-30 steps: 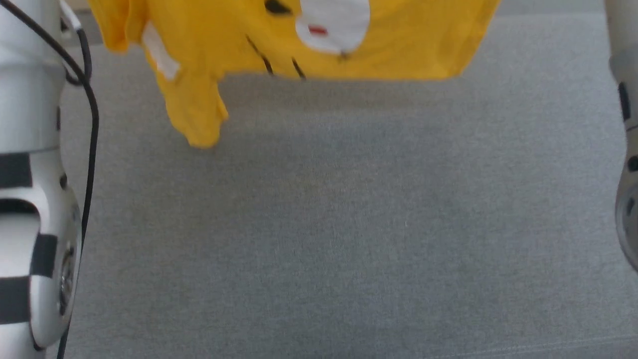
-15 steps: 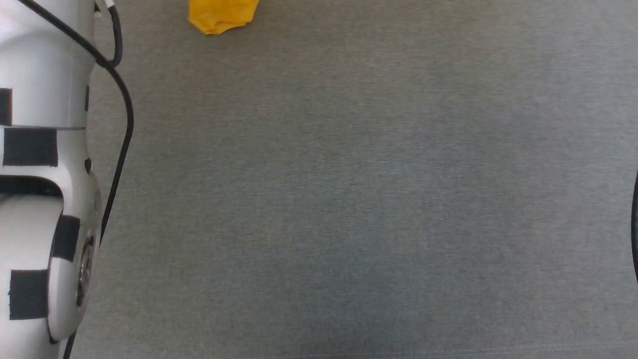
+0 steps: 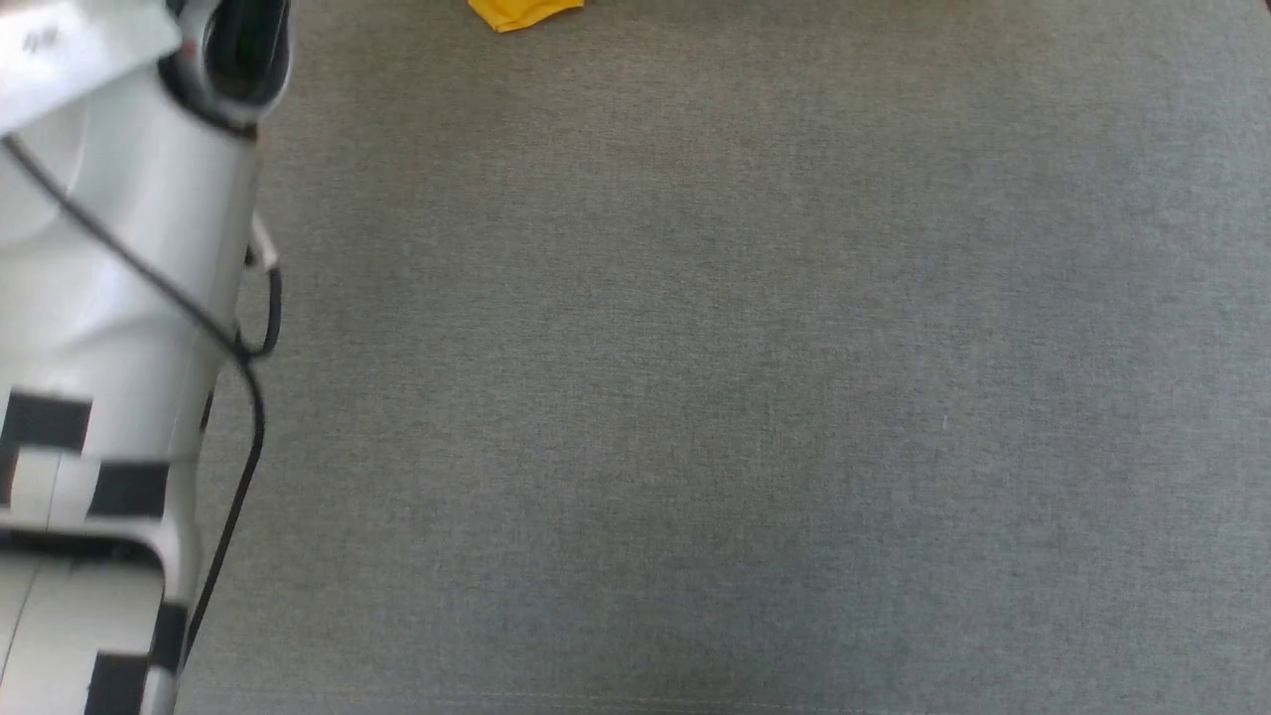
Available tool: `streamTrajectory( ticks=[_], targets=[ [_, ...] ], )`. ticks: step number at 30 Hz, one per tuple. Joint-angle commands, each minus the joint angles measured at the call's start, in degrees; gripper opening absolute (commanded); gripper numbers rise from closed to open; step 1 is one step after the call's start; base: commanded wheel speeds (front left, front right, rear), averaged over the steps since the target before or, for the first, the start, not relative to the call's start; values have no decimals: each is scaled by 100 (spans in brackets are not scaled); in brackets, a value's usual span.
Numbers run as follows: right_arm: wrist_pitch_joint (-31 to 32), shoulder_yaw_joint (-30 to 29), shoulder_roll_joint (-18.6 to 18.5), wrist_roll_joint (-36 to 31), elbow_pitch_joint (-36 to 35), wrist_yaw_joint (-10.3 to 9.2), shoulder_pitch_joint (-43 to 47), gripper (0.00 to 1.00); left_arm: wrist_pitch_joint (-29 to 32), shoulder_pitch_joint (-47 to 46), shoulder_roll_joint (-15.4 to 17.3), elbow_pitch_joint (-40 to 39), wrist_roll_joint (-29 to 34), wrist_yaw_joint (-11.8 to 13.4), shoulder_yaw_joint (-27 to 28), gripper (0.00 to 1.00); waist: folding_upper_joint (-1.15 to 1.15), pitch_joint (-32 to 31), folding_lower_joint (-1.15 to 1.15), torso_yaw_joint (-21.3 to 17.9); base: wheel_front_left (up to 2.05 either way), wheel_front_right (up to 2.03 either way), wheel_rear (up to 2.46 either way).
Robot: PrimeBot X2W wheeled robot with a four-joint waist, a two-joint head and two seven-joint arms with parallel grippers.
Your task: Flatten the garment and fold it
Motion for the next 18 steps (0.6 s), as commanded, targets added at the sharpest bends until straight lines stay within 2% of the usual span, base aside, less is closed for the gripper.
streamTrajectory(
  ticks=[1, 5, 8, 12, 17, 18],
  targets=[
    [-46, 108, -138, 239, -92, -10, 256, 0, 76, 332, 155, -252, -138, -35, 37, 0, 0, -50, -1, 43, 0, 0, 0],
    [-49, 537, -441, 1146, -570, -10, 996, 0, 437, 1318, 430, -1168, -556, 18, 138, 0, 0, -151, -1, 46, 0, 0, 0],
    [52, 847, -612, 1836, -968, -10, 1529, 0, 653, 1953, 578, -1741, -778, 239, 254, 0, 0, -194, -1, 28, 0, 0, 0],
    [522, 1183, -746, 2855, -1848, -10, 2324, 0, 788, 2705, 707, -2309, -873, 585, 334, 0, 0, -263, -1, -29, 0, 0, 0],
    [1009, 1148, -942, 3749, -3086, -10, 3476, 0, 806, 3685, 707, -2807, -925, 871, 256, 0, 0, -521, -1, -79, 0, 0, 0],
    [1224, 950, -967, 4011, -3695, -10, 4188, 0, 865, 4314, 802, -3044, -894, 953, 123, 0, 0, -701, -1, -99, 0, 0, 0]
  ],
)
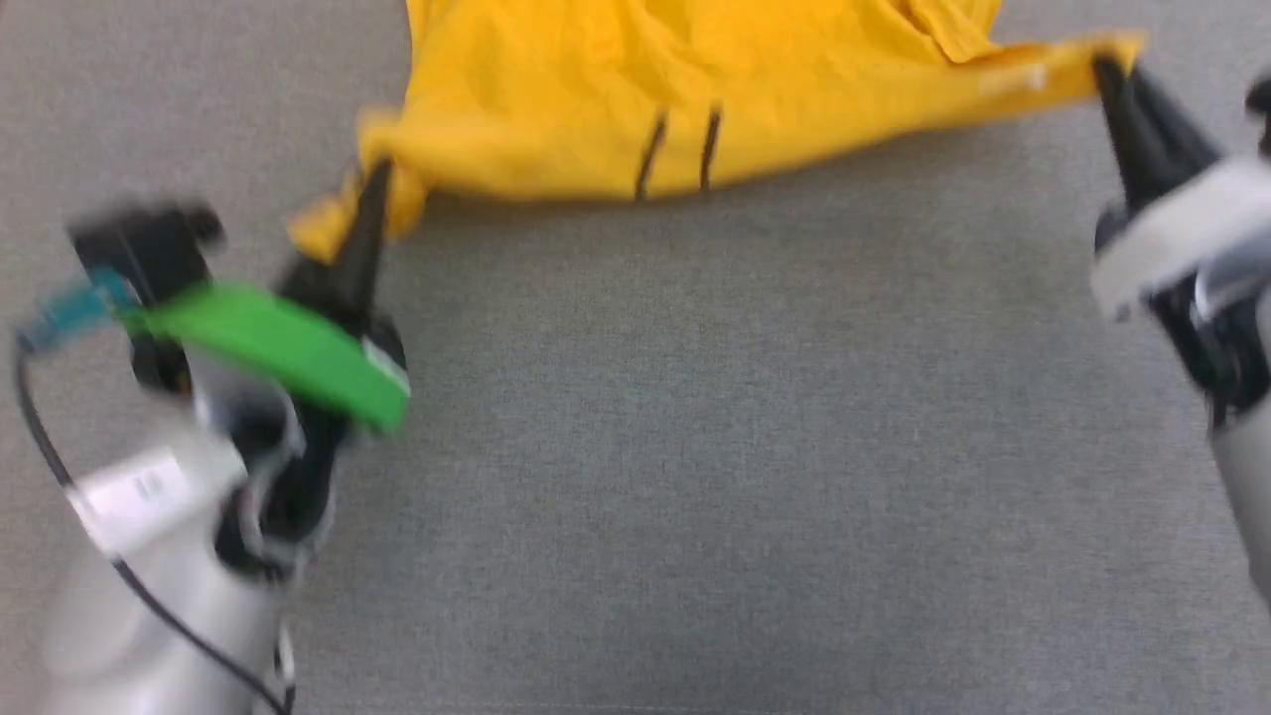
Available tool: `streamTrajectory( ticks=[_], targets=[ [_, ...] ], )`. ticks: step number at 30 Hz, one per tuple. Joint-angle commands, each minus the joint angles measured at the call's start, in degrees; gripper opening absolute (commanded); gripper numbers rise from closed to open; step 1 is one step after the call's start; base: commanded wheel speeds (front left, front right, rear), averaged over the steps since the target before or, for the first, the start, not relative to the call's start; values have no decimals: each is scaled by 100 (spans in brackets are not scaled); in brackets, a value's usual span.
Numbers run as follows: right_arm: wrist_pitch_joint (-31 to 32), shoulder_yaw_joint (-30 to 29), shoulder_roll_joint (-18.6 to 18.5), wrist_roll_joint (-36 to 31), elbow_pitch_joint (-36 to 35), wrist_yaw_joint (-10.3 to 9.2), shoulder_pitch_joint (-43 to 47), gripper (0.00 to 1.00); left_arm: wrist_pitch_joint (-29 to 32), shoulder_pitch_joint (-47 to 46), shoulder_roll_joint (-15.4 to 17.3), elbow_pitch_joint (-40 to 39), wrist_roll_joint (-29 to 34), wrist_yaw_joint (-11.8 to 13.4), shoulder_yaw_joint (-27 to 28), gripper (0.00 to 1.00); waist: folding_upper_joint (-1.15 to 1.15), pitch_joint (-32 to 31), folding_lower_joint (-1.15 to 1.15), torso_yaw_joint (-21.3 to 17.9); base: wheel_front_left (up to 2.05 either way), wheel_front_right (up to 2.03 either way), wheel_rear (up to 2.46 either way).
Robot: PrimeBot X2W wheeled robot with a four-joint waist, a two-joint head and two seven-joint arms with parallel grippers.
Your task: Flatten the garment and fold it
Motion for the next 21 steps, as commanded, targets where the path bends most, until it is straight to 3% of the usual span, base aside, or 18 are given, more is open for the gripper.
streamTrajectory(
  ticks=[1, 9, 21],
  targets=[
    [84, -106, -1, 90, -229, -9, 332, 0, 17, 314, 85, -97, 6, 54, -39, 0, 0, -216, 0, -33, 0, 0, 0],
    [658, -880, 277, 266, -1333, -9, 2122, 0, 275, 1806, 345, -396, -110, 237, -342, 0, 0, -730, 0, -11, 0, 0, 0],
    [1577, -1277, 648, 535, -1945, -9, 4182, 0, 614, 3222, 472, -602, -661, 450, -481, 0, 0, -1350, 0, 98, 0, 0, 0]
  ],
)
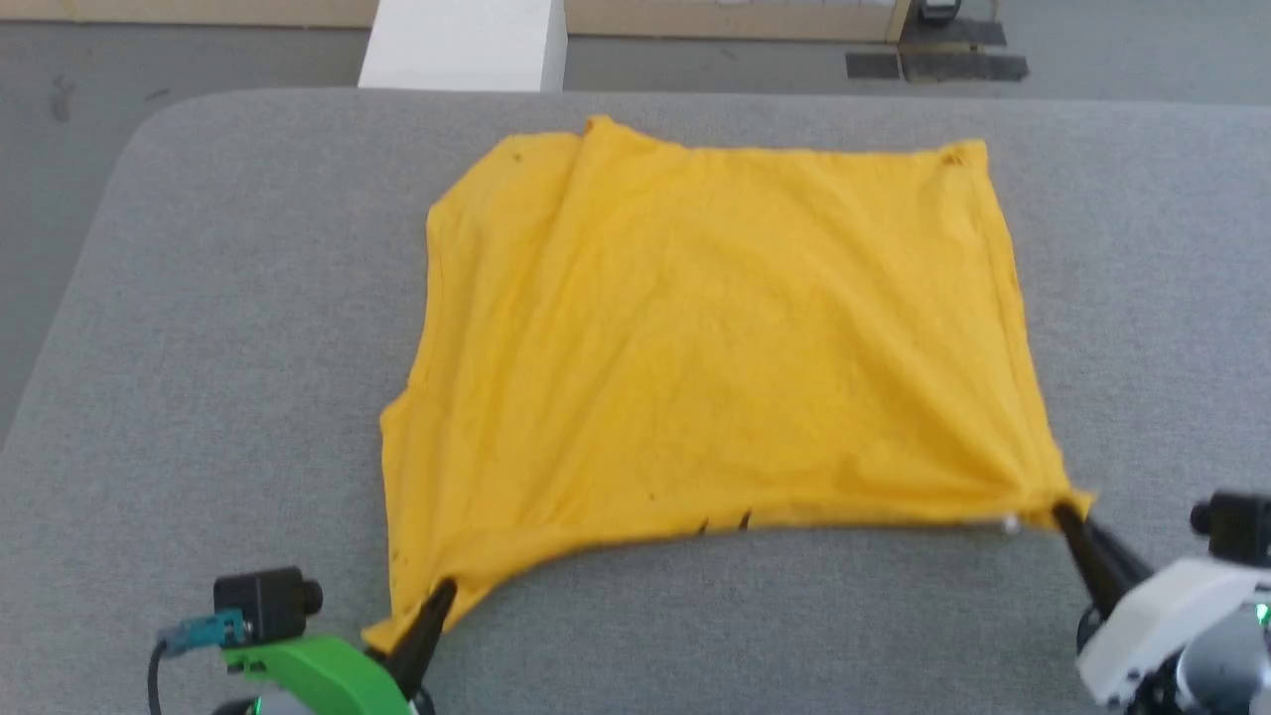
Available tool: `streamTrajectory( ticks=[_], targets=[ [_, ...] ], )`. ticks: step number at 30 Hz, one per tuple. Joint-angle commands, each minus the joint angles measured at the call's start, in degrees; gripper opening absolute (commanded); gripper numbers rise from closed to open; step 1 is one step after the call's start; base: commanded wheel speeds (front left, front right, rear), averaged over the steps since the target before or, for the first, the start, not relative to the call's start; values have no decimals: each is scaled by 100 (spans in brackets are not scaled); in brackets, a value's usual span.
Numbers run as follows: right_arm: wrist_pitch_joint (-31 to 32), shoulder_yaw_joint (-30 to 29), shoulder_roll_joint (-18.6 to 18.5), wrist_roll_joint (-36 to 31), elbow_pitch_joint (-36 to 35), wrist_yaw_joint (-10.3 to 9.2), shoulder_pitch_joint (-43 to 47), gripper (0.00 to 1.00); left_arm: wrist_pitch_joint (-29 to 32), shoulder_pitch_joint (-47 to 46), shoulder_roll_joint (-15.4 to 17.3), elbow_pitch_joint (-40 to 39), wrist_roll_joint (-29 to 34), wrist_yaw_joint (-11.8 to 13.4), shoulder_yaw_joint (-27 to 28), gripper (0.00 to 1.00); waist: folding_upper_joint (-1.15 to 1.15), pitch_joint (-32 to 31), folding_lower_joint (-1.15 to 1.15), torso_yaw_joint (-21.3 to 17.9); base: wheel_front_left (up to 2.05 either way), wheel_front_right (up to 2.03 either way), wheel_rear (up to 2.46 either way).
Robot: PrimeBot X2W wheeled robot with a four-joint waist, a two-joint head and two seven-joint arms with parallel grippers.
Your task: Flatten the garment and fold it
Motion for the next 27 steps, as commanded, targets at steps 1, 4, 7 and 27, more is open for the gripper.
streamTrajectory(
  ticks=[1, 4, 7, 27],
  targets=[
    [138, -20, 75, 111, -84, -9, 226, 0, 64, 194, 100, -42, -103, 73, -15, 0, 0, -201, 0, 49, 0, 0, 0],
    [441, -131, 151, 193, -285, -9, 672, 0, 170, 514, 187, -124, -224, 147, -21, 0, 0, -382, 0, 53, 0, 0, 0],
    [723, -305, 224, 232, -507, -9, 1057, 0, 200, 854, 254, -265, -359, 195, 7, 0, 0, -530, 0, 41, 0, 0, 0],
    [1575, -875, 410, -37, -1668, -9, 1426, 0, 92, 800, 525, -809, -76, 149, 75, 0, 0, -302, 0, -32, 0, 0, 0]
  ],
)
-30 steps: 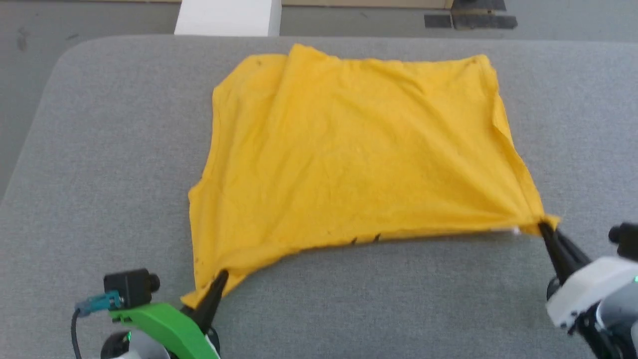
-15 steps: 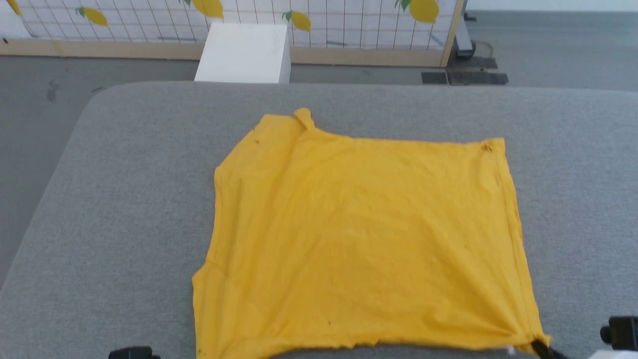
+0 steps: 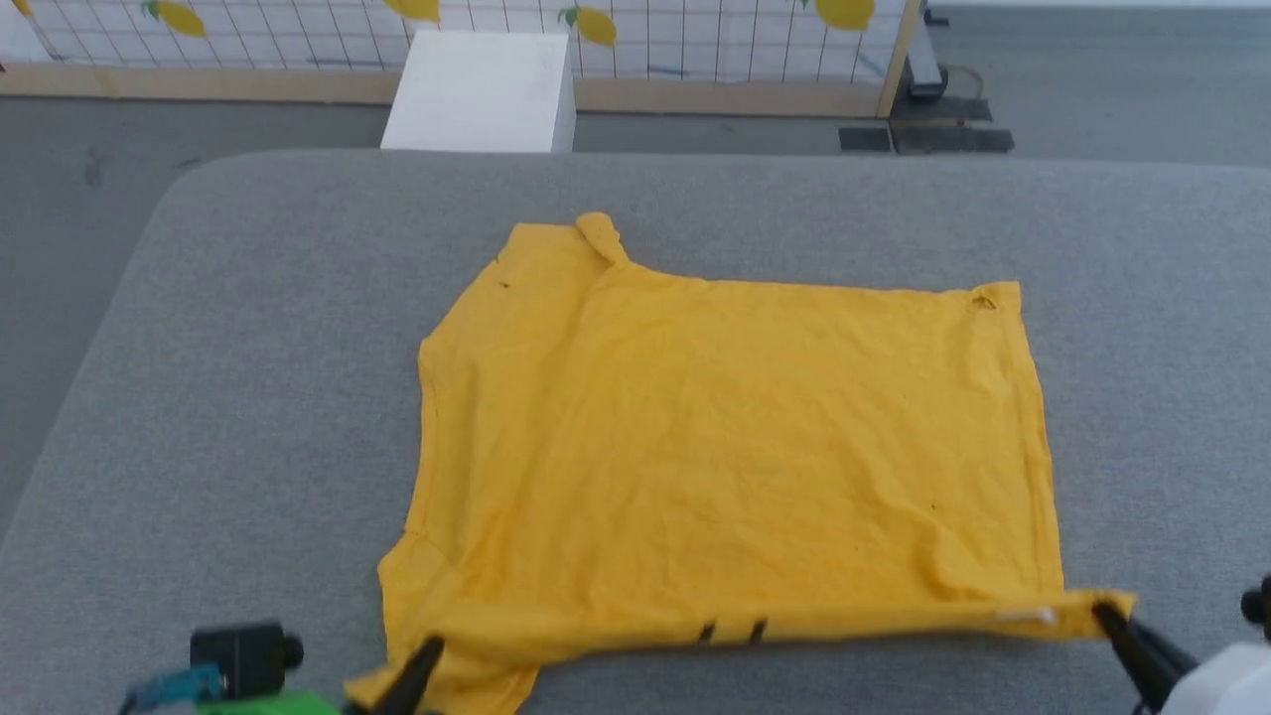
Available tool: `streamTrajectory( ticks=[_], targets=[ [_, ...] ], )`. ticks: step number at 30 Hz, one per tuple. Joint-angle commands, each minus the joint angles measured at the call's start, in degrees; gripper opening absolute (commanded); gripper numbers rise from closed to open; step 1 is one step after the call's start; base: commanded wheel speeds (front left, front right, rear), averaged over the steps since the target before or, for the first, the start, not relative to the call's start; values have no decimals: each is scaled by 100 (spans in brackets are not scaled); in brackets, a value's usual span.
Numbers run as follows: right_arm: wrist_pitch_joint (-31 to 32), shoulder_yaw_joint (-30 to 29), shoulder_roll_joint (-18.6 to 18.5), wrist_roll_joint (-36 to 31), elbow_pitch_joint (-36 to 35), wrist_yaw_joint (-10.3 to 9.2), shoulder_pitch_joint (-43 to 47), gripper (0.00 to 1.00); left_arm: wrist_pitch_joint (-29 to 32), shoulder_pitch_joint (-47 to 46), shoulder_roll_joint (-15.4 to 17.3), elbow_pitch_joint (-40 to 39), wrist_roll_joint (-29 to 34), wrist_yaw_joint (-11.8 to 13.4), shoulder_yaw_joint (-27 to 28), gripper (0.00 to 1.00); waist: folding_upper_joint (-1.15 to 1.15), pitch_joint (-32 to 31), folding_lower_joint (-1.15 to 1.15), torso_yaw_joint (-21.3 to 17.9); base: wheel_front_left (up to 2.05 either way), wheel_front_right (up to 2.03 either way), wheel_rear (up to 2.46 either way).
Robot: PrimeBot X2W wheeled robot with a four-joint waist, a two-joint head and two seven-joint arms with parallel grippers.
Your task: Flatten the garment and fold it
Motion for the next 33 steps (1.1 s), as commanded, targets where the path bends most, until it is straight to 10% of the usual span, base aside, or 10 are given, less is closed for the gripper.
streamTrajectory(
  ticks=[1, 16, 33],
  targets=[
    [-83, 32, -70, -52, -5, -8, -266, 0, -17, -333, 61, 31, 148, -64, 18, 0, 0, 248, 0, -43, 0, 0, 0],
    [-668, 731, -773, -214, 997, -8, -2268, 0, -78, -2794, -240, 1370, 968, -671, -242, 0, 0, 1208, 0, -93, 0, 0, 0],
    [-855, 1327, -998, -114, 2417, -8, -3115, 0, -93, -3587, -808, 3191, 810, -1040, -467, 0, 0, 1662, 0, -1, 0, 0, 0]
  ],
)
